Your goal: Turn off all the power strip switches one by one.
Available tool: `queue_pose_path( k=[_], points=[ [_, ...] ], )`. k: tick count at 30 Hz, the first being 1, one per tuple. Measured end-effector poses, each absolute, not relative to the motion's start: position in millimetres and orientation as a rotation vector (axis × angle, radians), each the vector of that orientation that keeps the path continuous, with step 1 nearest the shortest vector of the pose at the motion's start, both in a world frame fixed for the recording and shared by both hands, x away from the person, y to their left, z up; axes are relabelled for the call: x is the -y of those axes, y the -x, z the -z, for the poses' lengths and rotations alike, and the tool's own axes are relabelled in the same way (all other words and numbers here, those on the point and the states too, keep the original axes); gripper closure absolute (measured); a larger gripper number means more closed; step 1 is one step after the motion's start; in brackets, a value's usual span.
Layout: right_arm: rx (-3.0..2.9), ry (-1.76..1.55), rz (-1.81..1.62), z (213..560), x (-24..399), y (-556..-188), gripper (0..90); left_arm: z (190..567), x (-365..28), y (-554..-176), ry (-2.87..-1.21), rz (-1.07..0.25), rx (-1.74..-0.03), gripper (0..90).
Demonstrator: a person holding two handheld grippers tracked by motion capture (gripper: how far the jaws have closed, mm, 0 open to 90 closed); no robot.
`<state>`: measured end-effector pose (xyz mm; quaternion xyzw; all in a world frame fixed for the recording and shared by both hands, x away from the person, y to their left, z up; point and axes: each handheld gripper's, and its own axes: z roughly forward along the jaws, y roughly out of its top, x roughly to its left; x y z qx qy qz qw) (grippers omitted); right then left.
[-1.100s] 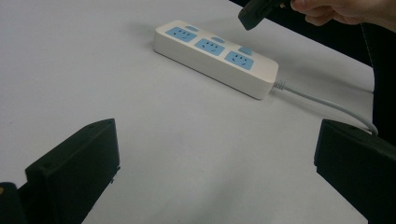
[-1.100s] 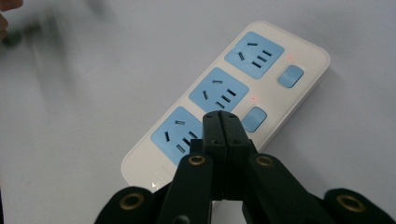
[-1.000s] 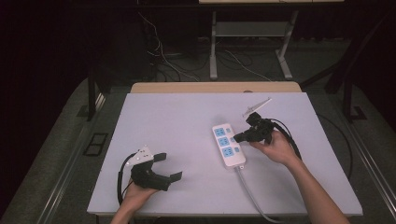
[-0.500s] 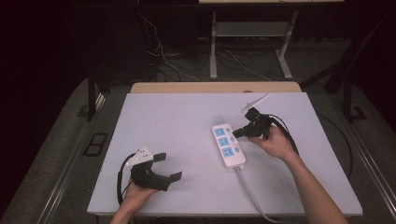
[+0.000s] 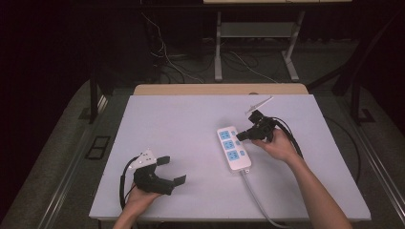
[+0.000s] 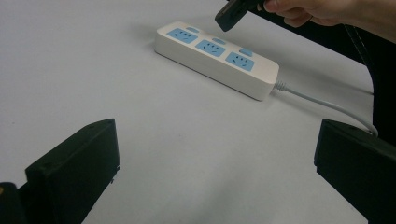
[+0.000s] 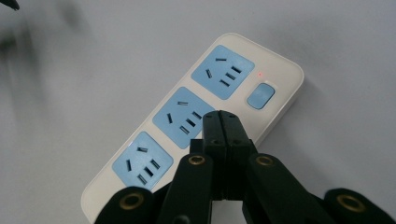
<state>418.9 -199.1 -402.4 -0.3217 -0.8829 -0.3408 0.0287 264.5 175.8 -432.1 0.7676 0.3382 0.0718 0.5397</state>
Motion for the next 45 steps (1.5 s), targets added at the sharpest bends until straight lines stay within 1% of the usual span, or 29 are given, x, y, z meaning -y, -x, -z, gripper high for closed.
queue_pose_path(
  k=[11,45],
  points=[
    [2.726,0.985,1.009,413.4,191.9,-421.5,90.0,432.1,-176.1,-264.6,-1.825,-0.172,-0.806,0.0],
    [2.761,0.984,1.045,416.4,192.3,-416.3,90.0,431.3,-173.4,-262.0,-1.828,-0.167,-0.796,0.0]
  ],
)
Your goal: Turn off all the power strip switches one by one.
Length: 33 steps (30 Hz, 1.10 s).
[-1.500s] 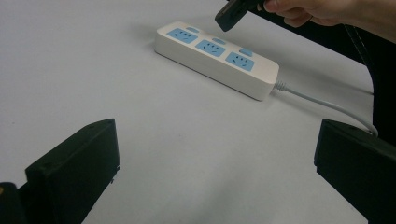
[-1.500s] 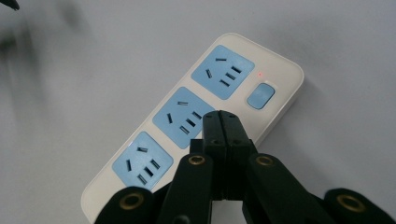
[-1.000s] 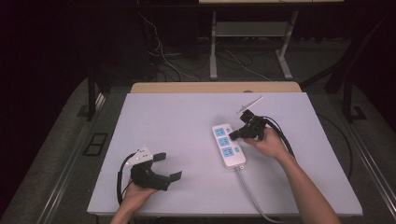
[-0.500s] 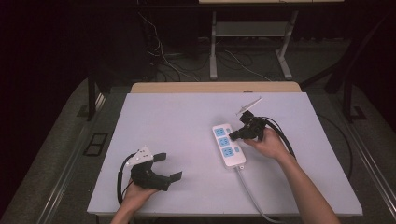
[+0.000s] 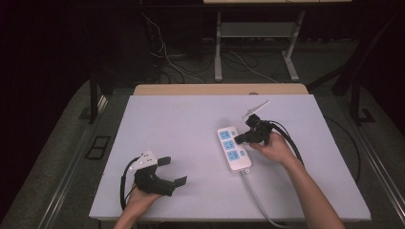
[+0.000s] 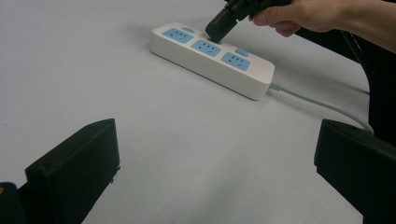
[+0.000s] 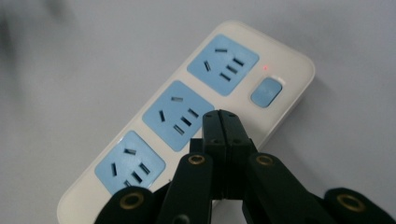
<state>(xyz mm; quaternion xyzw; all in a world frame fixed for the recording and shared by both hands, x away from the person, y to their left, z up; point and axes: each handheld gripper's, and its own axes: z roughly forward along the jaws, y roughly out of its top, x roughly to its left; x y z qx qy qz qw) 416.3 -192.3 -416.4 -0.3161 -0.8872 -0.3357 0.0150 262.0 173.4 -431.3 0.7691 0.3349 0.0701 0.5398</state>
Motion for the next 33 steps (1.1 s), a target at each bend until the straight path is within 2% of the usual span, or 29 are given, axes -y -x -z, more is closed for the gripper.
queue_pose_path(
  k=[33],
  points=[
    [2.780,0.960,1.055,409.7,190.0,-412.7,90.0,432.5,-175.1,-265.0,-1.826,-0.167,-0.806,0.0]
  ],
)
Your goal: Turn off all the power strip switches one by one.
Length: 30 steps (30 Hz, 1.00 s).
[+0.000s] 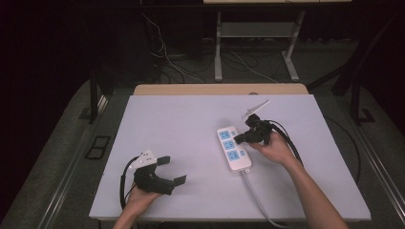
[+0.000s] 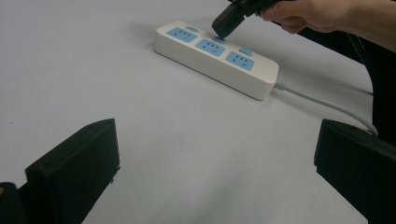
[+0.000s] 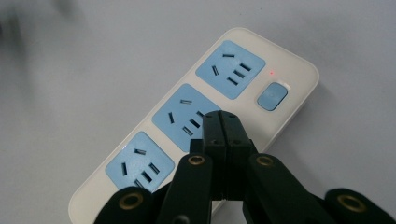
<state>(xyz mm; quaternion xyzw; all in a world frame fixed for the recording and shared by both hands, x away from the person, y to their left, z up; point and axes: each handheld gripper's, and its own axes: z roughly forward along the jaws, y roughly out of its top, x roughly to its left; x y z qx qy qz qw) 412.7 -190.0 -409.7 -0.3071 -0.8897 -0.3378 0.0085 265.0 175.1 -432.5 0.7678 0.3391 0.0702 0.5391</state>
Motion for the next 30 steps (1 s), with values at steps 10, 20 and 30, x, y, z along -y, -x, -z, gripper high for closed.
queue_pose_path(
  k=[10,20,30],
  points=[
    [2.792,0.967,1.064,394.5,185.1,-422.2,89.9,432.0,-176.1,-264.6,-1.822,-0.168,-0.805,0.0],
    [2.798,0.972,1.059,382.8,180.1,-432.9,89.9,432.2,-176.1,-265.1,-1.823,-0.165,-0.803,0.0],
    [2.792,0.996,1.040,384.2,176.8,-442.1,89.9,431.9,-176.6,-265.2,-1.823,-0.166,-0.801,0.0]
  ],
)
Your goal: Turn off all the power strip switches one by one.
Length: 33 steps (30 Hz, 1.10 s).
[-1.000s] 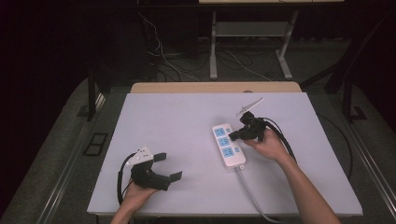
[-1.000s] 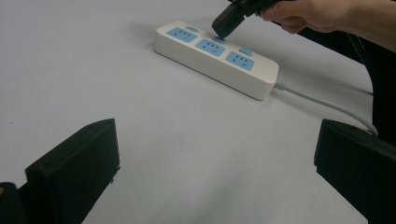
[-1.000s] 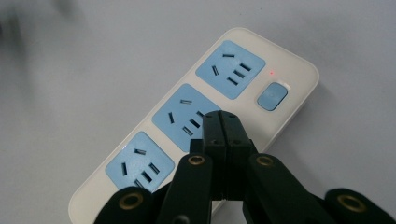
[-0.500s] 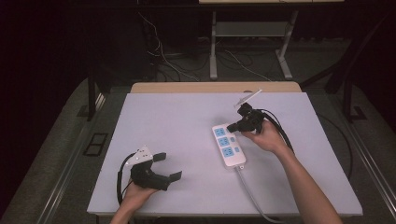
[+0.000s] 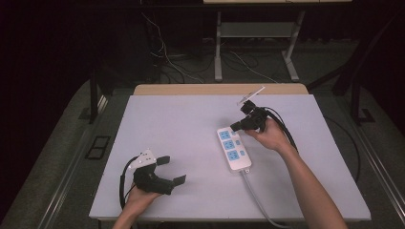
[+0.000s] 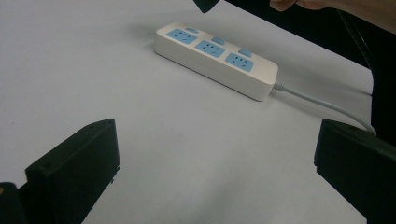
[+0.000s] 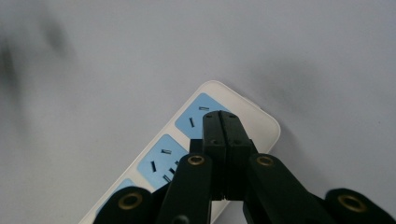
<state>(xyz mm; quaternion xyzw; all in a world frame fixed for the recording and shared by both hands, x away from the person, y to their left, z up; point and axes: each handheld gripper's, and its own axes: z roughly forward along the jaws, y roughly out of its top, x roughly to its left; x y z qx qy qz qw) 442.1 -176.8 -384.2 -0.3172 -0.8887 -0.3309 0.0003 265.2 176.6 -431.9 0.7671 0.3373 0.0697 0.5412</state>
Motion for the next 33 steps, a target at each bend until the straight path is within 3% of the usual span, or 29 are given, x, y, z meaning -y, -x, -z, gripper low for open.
queue_pose_path(
  k=[33],
  points=[
    [2.733,1.032,1.023,410.4,177.3,-459.6,89.8,431.8,-177.2,-266.0,-1.827,-0.169,-0.799,0.0]
  ],
)
